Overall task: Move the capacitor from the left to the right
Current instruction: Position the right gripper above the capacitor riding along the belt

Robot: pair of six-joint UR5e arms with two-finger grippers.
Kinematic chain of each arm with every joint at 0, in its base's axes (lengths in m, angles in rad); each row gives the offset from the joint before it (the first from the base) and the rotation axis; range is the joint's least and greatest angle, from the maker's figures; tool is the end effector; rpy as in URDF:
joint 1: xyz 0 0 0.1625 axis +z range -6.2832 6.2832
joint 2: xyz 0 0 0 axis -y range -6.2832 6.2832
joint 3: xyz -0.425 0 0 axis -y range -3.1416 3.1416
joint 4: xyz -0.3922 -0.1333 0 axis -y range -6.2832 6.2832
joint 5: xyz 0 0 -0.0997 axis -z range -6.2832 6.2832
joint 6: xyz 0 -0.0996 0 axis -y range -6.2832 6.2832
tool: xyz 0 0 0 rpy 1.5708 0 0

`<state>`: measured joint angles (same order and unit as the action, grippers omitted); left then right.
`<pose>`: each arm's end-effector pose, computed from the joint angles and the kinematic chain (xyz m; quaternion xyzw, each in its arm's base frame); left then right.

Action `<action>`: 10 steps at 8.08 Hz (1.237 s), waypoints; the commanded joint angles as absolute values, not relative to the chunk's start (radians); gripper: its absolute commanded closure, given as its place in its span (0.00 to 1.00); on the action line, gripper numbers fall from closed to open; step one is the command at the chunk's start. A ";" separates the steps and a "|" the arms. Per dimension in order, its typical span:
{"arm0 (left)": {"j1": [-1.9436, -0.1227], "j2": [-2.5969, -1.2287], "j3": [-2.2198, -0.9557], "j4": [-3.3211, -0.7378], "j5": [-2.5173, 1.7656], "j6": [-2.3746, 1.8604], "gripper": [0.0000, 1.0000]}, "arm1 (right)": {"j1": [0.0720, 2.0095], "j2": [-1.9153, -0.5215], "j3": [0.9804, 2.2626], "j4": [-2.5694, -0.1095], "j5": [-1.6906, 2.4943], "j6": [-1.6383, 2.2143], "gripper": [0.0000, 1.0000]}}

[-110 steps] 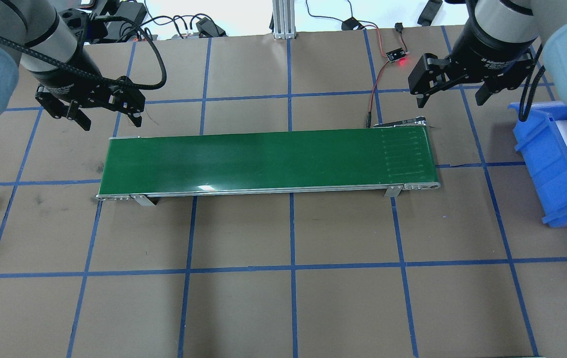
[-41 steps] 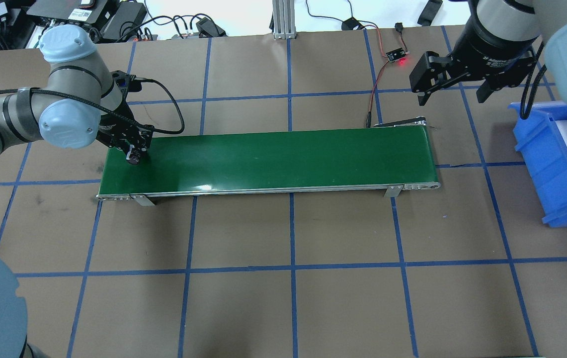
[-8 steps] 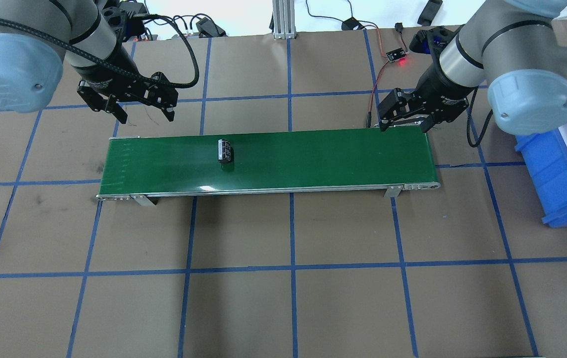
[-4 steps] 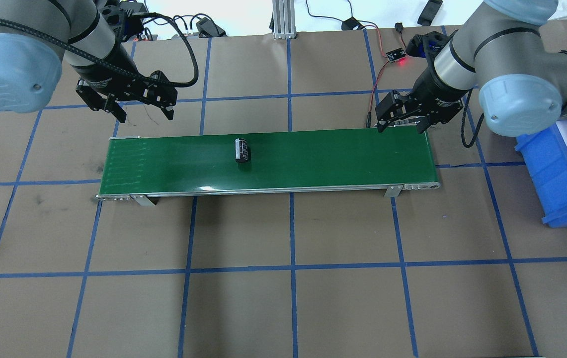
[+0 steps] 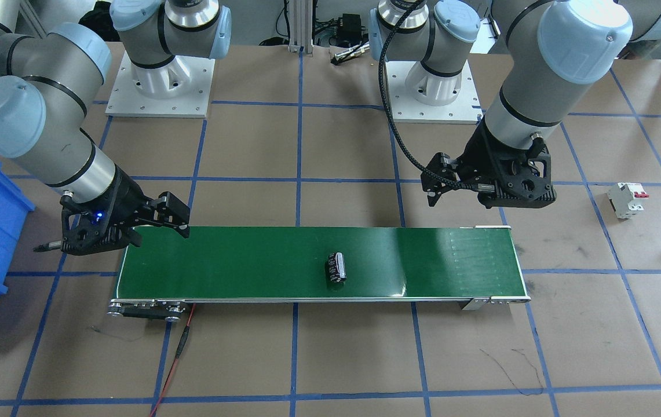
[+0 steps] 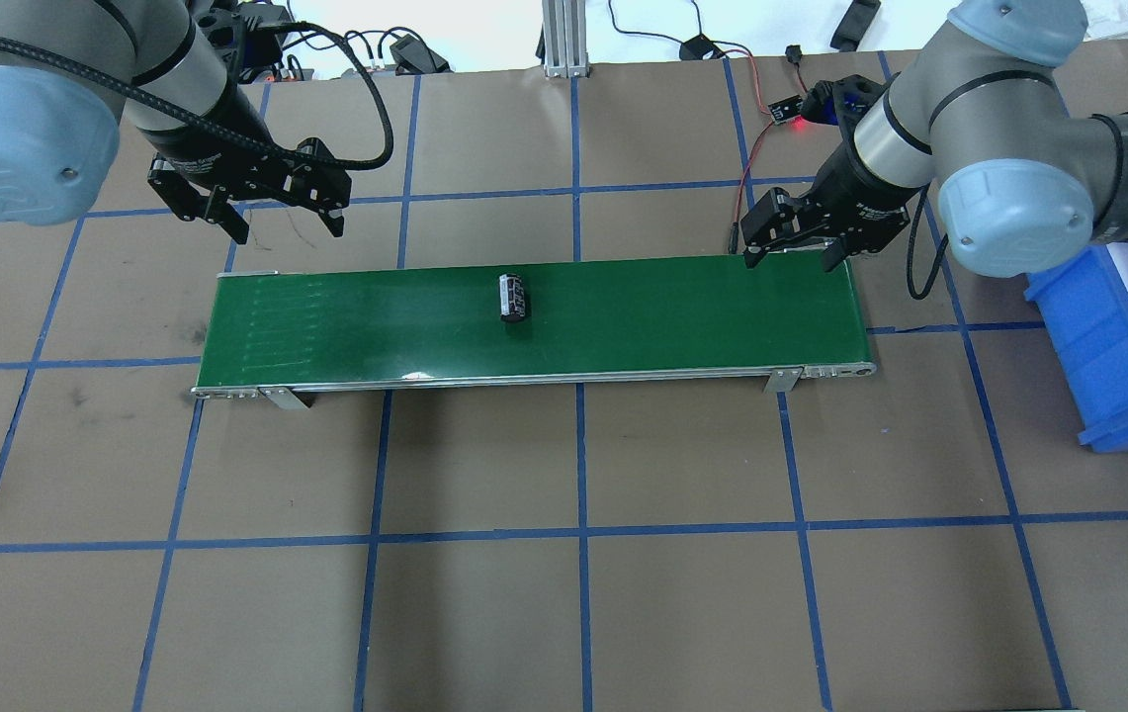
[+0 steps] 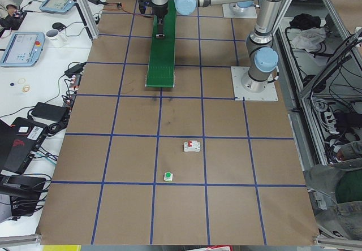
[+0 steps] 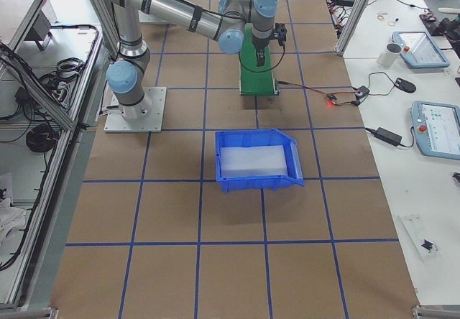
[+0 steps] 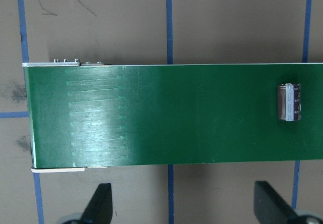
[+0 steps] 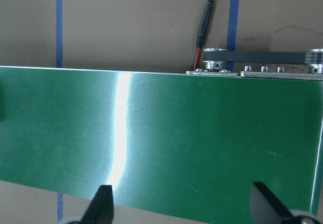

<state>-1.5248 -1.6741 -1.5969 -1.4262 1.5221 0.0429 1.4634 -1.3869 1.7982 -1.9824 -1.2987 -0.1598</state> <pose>-0.1135 -0.5397 0.4367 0.0014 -0.9997 0.0087 0.0240 0.1016 -0.5510 0.3276 -0.0260 0.9904 -0.0182 0.1344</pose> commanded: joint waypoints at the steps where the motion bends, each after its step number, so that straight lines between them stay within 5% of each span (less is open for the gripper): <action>1: -1.525 -1.666 -1.597 -1.425 1.525 0.038 0.00 | 1.463 -1.361 1.827 -2.043 -1.292 -0.158 0.05; 10: -1.523 -1.671 -1.605 -1.420 1.523 0.032 0.00 | 1.466 -1.339 1.827 -2.043 -1.229 -0.155 0.07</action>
<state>-1.5233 -1.6699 -1.6045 -1.4205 1.5232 0.0329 1.4664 -1.3402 1.8270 -2.0433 -1.2279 -0.1539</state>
